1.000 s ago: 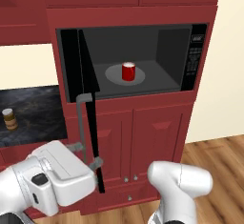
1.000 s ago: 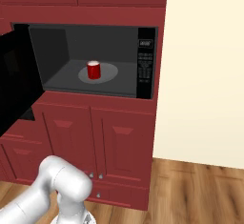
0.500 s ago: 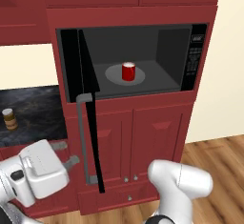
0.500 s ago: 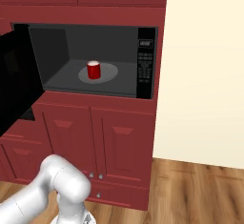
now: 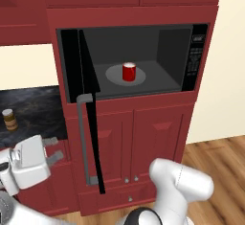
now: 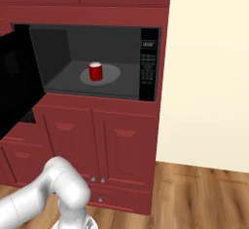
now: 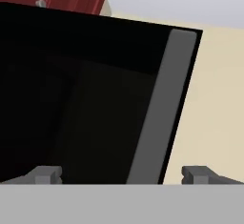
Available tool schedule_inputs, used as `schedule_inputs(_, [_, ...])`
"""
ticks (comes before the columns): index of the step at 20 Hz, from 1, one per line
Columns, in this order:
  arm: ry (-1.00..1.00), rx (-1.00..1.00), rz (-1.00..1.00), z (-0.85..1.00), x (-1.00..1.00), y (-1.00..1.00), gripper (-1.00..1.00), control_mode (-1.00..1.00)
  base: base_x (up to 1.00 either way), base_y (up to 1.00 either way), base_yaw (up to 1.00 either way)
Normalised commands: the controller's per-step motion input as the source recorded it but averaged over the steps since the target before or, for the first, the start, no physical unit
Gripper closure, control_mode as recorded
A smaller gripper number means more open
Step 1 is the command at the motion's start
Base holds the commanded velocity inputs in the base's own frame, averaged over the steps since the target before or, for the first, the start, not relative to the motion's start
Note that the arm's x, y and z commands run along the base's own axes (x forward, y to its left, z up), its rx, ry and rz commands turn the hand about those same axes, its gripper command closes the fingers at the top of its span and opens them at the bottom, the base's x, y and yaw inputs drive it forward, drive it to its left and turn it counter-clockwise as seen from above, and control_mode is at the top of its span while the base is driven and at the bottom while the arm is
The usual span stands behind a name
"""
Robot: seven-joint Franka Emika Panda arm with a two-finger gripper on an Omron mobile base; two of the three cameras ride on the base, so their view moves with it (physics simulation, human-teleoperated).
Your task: Pick the mug from the counter and place it inside the microwave. Then close the microwave.
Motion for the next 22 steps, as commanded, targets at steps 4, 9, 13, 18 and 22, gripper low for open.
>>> schedule_inputs(4, [0.00,0.00,-0.01,0.17,0.01,-0.27,-1.00,-1.00,0.00,0.00,0.00])
schedule_inputs(9, [0.00,0.00,0.00,0.13,0.00,-0.40,-1.00,-1.00,0.00,0.00,0.00])
schedule_inputs(13, [0.00,0.00,0.00,0.04,0.00,-0.40,-1.00,-1.00,0.00,0.00,0.00])
schedule_inputs(18, [0.00,0.00,0.00,0.00,0.00,-0.55,-1.00,-1.00,0.00,0.00,0.00])
schedule_inputs(22, [0.00,0.00,0.00,0.00,0.00,-0.59,-1.00,-1.00,0.00,0.00,0.00])
